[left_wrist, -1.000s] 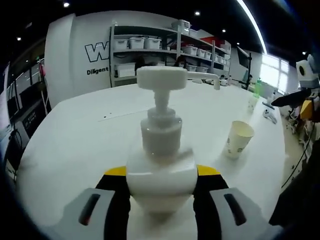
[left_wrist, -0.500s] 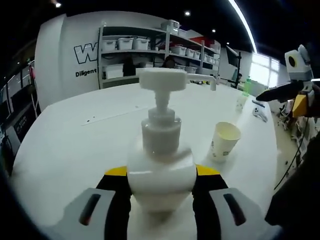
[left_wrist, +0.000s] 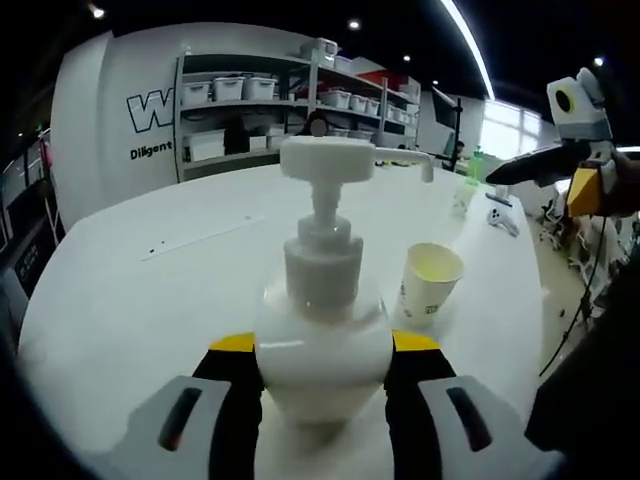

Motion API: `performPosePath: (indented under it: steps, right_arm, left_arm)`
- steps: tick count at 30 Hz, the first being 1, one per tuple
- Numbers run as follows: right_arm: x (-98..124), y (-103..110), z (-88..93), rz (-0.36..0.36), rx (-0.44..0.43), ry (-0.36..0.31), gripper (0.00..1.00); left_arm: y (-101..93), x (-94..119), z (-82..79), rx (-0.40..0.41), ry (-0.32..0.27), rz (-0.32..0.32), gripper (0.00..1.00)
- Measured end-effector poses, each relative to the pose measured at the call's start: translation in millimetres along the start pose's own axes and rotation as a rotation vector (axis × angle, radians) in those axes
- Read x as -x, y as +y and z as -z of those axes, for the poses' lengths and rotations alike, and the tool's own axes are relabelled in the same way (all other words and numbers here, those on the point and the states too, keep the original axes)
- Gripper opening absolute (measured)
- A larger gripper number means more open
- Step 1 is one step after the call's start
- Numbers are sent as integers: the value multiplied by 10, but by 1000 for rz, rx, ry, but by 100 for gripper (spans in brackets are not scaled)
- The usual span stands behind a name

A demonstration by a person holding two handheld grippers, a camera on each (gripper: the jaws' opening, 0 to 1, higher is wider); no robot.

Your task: Hold the bottle steady, press the pump all the way down and release, and repeat the specified number of times to dispense into the cup

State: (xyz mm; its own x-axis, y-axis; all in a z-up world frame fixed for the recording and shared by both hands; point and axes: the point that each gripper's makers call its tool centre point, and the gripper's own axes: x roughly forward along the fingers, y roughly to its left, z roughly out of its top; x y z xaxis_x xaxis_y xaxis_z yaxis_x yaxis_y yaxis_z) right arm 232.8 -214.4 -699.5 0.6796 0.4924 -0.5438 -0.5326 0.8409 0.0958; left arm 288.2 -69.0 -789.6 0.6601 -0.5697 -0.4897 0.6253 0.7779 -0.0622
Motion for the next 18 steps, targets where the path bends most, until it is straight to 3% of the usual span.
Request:
performPosePath:
  steps: [7,18]
  right_arm:
    - [-37,0,-86,-14,47,7,86]
    - [-76,26,-215,-52,161,24,72]
  left_arm:
    - [-84,-72,-31,-12,6,30,45]
    - [-256,-209,-92,-35,14,81,45]
